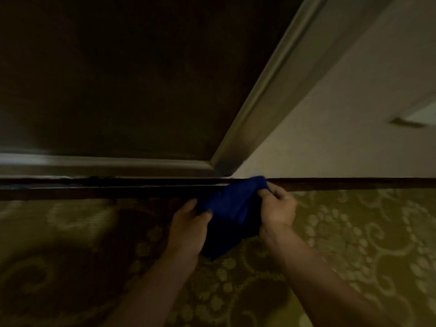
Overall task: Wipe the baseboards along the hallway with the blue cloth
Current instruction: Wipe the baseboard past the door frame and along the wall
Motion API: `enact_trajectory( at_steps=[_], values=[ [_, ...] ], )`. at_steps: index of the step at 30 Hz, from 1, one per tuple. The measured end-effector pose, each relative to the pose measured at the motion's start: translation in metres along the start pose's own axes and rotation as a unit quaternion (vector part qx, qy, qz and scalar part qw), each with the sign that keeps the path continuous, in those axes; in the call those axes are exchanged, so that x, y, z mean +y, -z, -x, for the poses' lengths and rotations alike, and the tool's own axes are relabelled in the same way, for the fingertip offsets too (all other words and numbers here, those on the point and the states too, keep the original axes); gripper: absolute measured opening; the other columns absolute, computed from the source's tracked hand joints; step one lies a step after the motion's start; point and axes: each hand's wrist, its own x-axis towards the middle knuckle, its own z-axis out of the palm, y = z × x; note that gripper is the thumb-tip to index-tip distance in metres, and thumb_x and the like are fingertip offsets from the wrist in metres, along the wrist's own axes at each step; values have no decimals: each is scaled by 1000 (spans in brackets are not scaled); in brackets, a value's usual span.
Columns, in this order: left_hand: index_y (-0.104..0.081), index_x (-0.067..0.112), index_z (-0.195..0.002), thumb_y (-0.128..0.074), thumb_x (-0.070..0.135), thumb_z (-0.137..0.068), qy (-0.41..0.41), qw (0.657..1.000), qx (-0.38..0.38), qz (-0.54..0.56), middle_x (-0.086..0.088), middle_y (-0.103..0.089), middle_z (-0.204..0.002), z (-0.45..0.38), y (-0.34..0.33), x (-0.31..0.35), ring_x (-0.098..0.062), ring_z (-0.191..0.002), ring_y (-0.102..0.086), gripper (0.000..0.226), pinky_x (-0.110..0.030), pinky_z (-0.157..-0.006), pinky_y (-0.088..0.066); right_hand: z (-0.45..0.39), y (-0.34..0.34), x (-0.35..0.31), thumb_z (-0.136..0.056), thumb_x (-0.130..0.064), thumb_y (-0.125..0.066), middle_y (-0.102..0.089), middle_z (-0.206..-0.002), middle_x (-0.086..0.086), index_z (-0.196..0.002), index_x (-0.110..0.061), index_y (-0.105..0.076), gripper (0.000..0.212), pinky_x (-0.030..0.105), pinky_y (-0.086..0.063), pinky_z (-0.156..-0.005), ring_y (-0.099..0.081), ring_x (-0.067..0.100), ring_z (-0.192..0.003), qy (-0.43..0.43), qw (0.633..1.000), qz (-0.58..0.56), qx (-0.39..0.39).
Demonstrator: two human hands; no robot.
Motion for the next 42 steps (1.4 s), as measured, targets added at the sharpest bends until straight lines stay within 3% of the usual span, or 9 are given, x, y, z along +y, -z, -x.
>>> enact_trajectory(
  at_steps=[8, 13, 18, 21, 27, 32, 35, 39, 42],
  values=[
    [-46, 31, -142, -61, 15, -94, -8, 991, -59, 116, 2, -58, -133, -15, -20, -38, -20, -114, -61, 53, -44, -103, -48, 0, 0, 18, -91, -15, -59, -68, -111, -2, -116, -19, -67, 27, 39, -49, -99, -62, 15, -105, 178, 977, 72, 99],
    [-63, 31, -123, -59, 13, -95, -32, 990, 17, 139, 2, -71, -114, -15, -17, -51, -19, -101, -69, 33, -39, -89, -55, 27, -15, 30, -93, -12, -54, -69, -114, -3, -122, -20, -66, 33, 24, -45, -98, -63, 11, -105, 299, 937, 179, -9],
    [-58, 29, -131, -61, 16, -94, -19, 986, -23, 163, 2, -69, -120, -16, -19, -50, -19, -106, -67, 39, -44, -99, -51, -5, 5, 27, -89, -13, -57, -71, -110, -2, -116, -18, -69, 29, 37, -49, -98, -64, 13, -103, 250, 959, 120, 59],
    [-61, 29, -127, -60, 15, -95, -26, 988, -47, 143, 2, -71, -115, -16, -29, -44, -17, -100, -70, 35, -38, -89, -56, -4, 3, 21, -91, -13, -55, -69, -112, 1, -119, -16, -67, 30, 28, -46, -100, -63, 15, -105, 244, 952, 143, 121],
    [-63, 21, -121, -49, 8, -98, -5, 987, 31, 156, -3, -71, -104, -16, -29, -52, -21, -91, -69, 30, -30, -67, -54, 32, -22, 38, -90, -9, -57, -72, -108, 2, -118, -16, -68, 30, 23, -47, -85, -66, 16, -97, 393, 888, 238, -3],
    [-63, 31, -120, -56, 12, -96, -14, 984, -36, 172, 0, -70, -114, -17, -36, -49, -19, -102, -68, 31, -41, -92, -54, -13, 14, 21, -89, -10, -57, -70, -113, 0, -116, -17, -68, 30, 30, -46, -101, -63, 16, -107, 261, 950, 149, 86],
    [-58, 27, -130, -56, 10, -95, -20, 990, -79, 116, 4, -65, -121, -16, -51, -39, -19, -109, -63, 39, -42, -102, -48, -27, 19, 12, -91, -13, -55, -68, -114, 3, -118, -15, -66, 29, 19, -43, -93, -61, 16, -107, 207, 954, 152, 157],
    [-64, 27, -99, -52, 5, -95, 0, 991, 7, 136, -1, -68, -96, -24, -57, -40, -22, -90, -66, 26, -33, -76, -56, 4, -2, 32, -90, -11, -53, -70, -115, 4, -120, -16, -66, 33, 25, -41, -97, -63, 20, -107, 304, 923, 207, 108],
    [-63, 18, -113, -51, 7, -97, -3, 981, 35, 193, -6, -69, -98, -27, -49, -58, -20, -82, -67, 24, -25, -59, -53, 24, -12, 43, -91, -14, -52, -69, -113, -1, -121, -24, -65, 34, 24, -43, -90, -62, 15, -103, 386, 877, 286, -7]
  ],
)
